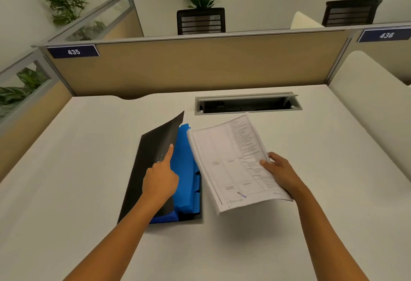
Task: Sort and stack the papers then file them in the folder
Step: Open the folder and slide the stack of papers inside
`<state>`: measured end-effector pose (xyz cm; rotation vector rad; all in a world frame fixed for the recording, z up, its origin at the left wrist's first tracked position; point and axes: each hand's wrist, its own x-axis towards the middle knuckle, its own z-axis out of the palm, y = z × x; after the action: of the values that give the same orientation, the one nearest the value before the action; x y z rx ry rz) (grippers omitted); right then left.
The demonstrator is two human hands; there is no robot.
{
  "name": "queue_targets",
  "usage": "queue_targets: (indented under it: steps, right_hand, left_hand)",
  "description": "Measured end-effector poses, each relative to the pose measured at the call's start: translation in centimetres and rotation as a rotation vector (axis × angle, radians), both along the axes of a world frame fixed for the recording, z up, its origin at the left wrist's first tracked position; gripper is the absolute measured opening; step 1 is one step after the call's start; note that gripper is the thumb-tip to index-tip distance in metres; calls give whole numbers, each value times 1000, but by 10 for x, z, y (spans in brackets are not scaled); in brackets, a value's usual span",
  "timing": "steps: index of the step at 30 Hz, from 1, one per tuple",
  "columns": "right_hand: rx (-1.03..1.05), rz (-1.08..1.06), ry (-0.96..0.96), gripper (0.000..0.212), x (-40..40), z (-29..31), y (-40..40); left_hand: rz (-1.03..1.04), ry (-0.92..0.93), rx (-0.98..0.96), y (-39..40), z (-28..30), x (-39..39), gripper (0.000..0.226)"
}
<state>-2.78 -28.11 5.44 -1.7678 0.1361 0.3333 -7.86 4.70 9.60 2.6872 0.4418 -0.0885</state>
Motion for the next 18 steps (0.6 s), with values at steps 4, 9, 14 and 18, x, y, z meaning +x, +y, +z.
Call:
queue_targets:
  steps: [4,9,14,18]
  right_hand:
    - [-109,160,13,15,-4,12,20]
    - [-350,101,-135,15,-1,11,48]
    - [-387,-43,-196,22,3,10,71]
    - [-411,-116,-227,25,-4,3,92]
  left_hand:
    - [-24,-25,-14,-3,1,1,83]
    - [-67,-6,28,-13,4,-2,80]
    - [-89,22,65,-19,4,-7,79]
    - [-99,55,111,-23,4,-9,81]
